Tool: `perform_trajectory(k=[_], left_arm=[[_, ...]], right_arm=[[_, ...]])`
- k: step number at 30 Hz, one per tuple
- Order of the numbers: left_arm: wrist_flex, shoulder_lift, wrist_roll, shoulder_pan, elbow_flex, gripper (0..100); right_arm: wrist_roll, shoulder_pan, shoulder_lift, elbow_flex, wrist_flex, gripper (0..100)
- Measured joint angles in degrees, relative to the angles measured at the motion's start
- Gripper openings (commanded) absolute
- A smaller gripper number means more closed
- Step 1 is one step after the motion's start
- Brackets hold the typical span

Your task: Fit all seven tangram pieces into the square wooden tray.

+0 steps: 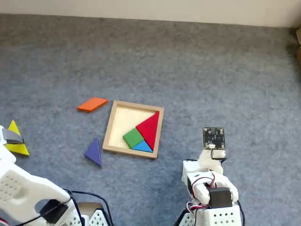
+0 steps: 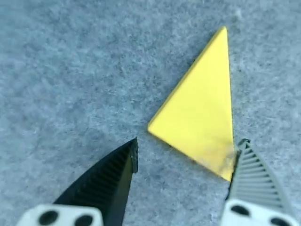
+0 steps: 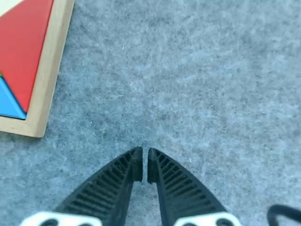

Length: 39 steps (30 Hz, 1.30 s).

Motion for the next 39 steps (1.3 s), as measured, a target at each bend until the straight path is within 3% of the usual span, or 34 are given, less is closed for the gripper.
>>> perform_trajectory(k=[9, 14, 20, 26, 39], left_arm=[[-1.0, -2.3, 0.0, -2.3, 0.0, 32], [-5.5, 4.1, -0.1, -2.1, -0.4, 31], [-4.2, 14.1, -0.1, 2.5, -9.8, 23], [1.4, 18.8, -0.2, 8.7, -17.5, 23], [1.4, 20.0, 0.1, 12.3, -16.6, 22]], right_arm=[[0.0, 0.0, 0.0, 0.0, 0.0, 3.4], [0.0, 0.0, 0.0, 0.0, 0.0, 3.4], [0.0, 0.0, 0.0, 0.0, 0.0, 3.4], [0.0, 0.0, 0.0, 0.0, 0.0, 3.4], [0.0, 0.0, 0.0, 0.0, 0.0, 3.4]])
